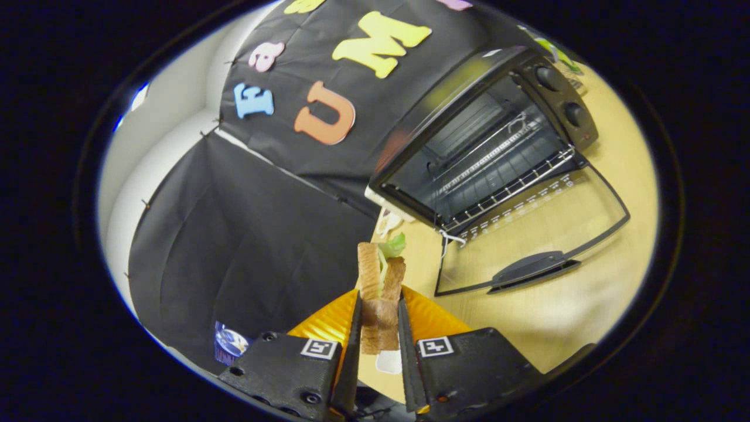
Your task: Open the toaster oven, put the food inside, and close the toaster oven door.
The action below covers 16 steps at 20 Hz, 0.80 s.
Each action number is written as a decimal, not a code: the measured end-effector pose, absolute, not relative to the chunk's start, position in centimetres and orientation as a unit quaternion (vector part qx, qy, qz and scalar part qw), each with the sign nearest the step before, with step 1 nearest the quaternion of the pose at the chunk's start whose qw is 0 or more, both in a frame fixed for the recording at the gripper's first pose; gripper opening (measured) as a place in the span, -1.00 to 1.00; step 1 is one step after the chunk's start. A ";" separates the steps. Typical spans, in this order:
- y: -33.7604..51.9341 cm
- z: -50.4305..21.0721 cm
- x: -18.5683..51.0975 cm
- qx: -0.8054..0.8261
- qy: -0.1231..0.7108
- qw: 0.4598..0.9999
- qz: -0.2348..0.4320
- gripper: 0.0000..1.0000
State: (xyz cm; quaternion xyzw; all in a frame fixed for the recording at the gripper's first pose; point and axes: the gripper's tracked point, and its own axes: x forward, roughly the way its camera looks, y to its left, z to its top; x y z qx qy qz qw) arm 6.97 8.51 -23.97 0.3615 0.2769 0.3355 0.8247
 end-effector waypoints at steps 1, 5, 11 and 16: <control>7.9 -23.7 7.8 0.393 0.251 0.825 0.320 -0.26; 4.6 -23.1 10.5 0.531 0.149 0.800 0.236 -0.27; 1.0 -22.8 14.9 0.585 0.054 0.796 0.145 -0.28; 0.1 -24.1 21.9 0.571 0.049 0.817 0.065 -0.28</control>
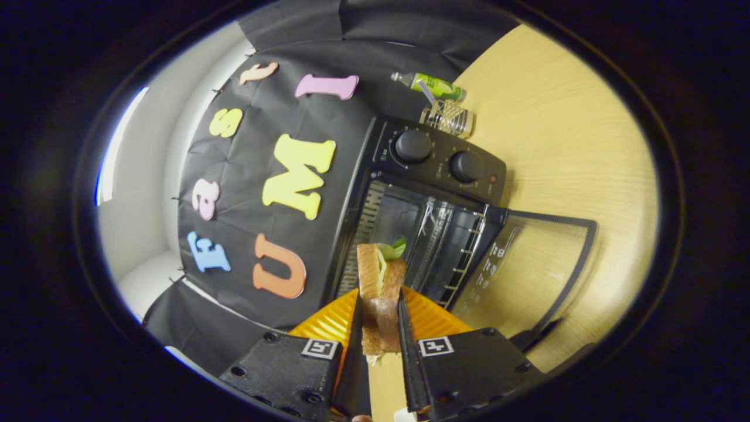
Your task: Open the toaster oven, put the food inside, and close the toaster oven door.
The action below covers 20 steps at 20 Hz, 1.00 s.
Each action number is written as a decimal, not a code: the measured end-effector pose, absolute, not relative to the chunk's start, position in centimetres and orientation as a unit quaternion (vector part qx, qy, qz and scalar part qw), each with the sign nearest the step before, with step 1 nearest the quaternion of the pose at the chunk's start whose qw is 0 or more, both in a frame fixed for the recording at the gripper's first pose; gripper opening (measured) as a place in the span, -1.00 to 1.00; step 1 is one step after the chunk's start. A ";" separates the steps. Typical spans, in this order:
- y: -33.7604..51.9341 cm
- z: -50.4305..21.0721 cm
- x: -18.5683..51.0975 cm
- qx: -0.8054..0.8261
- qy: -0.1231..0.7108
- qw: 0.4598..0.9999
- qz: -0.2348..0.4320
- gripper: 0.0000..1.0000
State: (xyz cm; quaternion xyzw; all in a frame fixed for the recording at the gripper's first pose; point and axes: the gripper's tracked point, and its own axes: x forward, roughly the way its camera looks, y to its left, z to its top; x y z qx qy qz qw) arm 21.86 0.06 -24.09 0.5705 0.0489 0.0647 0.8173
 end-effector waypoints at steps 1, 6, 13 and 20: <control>-0.2 -24.1 23.3 0.577 0.043 0.814 0.054 -0.28; 1.0 -24.2 29.2 0.586 0.051 0.808 0.030 -0.26; 2.9 -26.2 31.4 0.564 0.095 0.820 0.001 -0.14; 4.9 -27.2 31.2 0.487 0.159 0.859 0.026 -0.04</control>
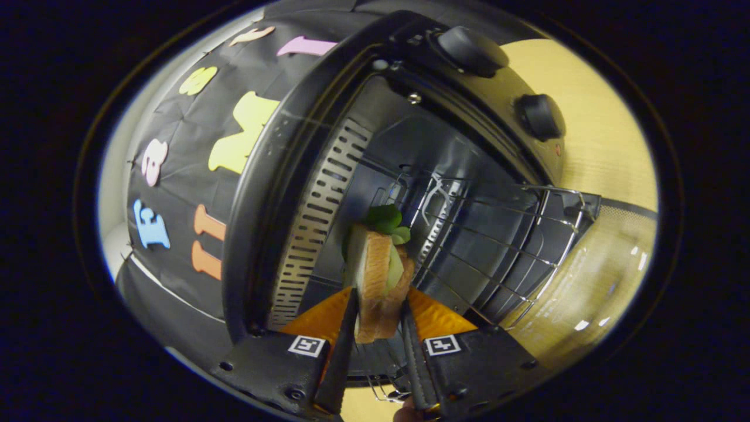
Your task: Open the toaster oven, put the food inside, and close the toaster oven door.
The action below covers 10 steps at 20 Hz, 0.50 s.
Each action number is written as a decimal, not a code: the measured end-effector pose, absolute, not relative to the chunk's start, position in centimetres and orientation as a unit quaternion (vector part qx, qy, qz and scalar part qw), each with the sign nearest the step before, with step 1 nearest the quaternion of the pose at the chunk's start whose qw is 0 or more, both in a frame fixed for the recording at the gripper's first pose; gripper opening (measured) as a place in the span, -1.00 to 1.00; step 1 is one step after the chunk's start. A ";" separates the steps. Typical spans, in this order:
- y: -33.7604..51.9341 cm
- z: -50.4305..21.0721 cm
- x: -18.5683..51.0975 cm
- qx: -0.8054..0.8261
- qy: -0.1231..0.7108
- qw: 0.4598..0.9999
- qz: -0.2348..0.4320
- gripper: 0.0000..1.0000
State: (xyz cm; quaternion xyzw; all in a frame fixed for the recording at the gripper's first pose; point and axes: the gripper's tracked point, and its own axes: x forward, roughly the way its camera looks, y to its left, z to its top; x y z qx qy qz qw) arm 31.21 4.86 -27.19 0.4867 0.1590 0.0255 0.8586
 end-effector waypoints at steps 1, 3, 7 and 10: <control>5.0 -27.3 31.1 0.467 0.169 0.867 0.028 -0.01; 5.1 -27.7 31.1 0.424 0.181 0.887 0.026 0.05; 5.4 -28.1 30.9 0.299 0.205 0.931 0.049 0.23; 5.6 -28.5 30.5 0.204 0.211 0.955 0.053 0.55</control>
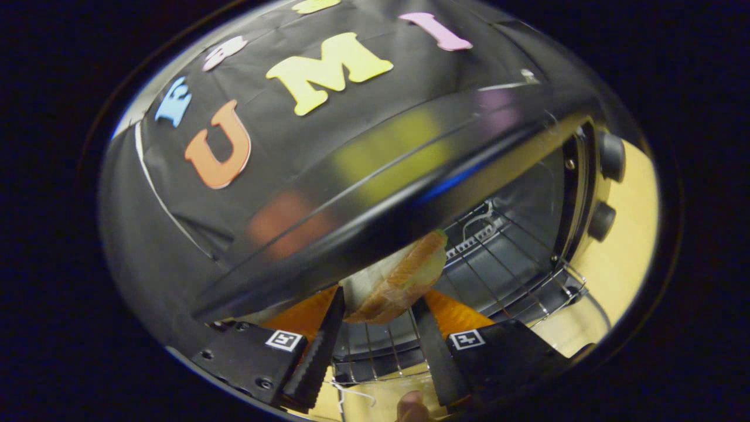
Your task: Open the toaster oven, put the food inside, and close the toaster oven door.
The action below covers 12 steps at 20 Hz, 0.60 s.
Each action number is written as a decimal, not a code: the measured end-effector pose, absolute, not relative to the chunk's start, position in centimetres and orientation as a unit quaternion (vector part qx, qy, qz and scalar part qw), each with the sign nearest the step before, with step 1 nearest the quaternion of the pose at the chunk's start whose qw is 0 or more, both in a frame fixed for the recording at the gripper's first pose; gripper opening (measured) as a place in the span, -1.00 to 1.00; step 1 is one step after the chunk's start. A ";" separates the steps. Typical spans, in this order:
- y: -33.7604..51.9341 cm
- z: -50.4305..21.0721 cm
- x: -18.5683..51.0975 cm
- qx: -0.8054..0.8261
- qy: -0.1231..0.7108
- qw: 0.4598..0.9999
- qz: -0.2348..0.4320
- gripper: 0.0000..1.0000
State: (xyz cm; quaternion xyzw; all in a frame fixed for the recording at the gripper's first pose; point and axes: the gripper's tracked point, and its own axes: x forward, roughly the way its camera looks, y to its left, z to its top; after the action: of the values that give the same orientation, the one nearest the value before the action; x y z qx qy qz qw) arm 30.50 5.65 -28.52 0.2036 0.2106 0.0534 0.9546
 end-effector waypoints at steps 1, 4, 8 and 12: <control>5.5 -28.6 30.4 0.181 0.211 0.959 0.053 0.55; 5.2 -27.8 30.3 0.094 0.198 0.974 0.051 0.58; 5.0 -27.8 29.8 -0.033 0.197 0.978 0.056 0.62; 5.4 -27.9 29.3 -0.053 0.205 0.975 0.066 0.63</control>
State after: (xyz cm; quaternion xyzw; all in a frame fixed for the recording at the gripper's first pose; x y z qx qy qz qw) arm 29.26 5.41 -27.87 -0.0528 0.2047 0.0660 0.9752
